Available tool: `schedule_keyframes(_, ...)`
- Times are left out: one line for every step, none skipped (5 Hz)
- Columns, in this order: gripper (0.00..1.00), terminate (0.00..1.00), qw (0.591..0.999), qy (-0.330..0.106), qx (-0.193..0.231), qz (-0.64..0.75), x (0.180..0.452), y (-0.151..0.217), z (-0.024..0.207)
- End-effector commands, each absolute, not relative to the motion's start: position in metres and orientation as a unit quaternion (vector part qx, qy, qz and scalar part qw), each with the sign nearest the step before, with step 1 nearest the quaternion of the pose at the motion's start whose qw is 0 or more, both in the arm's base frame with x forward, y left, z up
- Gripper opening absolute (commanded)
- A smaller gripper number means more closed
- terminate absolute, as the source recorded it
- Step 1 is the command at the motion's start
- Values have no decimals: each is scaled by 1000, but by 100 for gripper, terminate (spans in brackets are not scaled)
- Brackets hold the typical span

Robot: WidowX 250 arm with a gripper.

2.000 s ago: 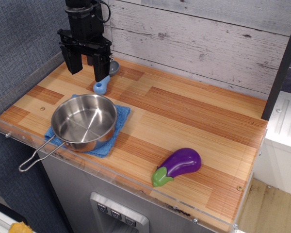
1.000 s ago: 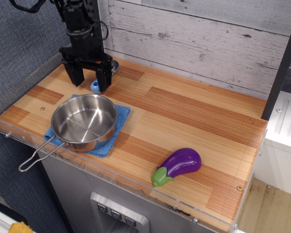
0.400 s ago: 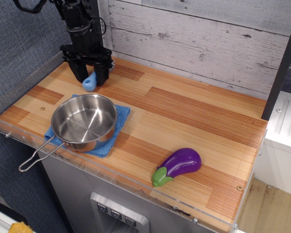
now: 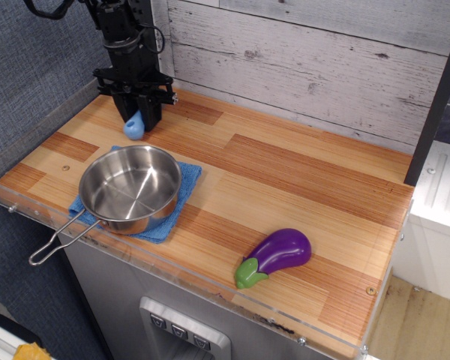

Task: Pick up the blue spoon and move it behind the eggplant

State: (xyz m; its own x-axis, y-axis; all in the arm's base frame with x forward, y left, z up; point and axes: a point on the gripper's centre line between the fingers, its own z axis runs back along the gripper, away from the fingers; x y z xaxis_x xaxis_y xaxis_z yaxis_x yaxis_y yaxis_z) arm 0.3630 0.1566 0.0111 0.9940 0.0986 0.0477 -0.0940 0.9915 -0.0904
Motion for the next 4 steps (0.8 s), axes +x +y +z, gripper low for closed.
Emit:
schedule_keyframes(0, 0, 994, -82, -62, 25, 378, 142, 67)
schedule_keyframes(0, 0, 991, -99, -87, -9, 379, 106, 85)
schedule_keyframes(0, 0, 993, -92, -71, -24, 375, 60, 81)
schedule_keyframes(0, 0, 994, -90, -50, -26, 370, 23, 69)
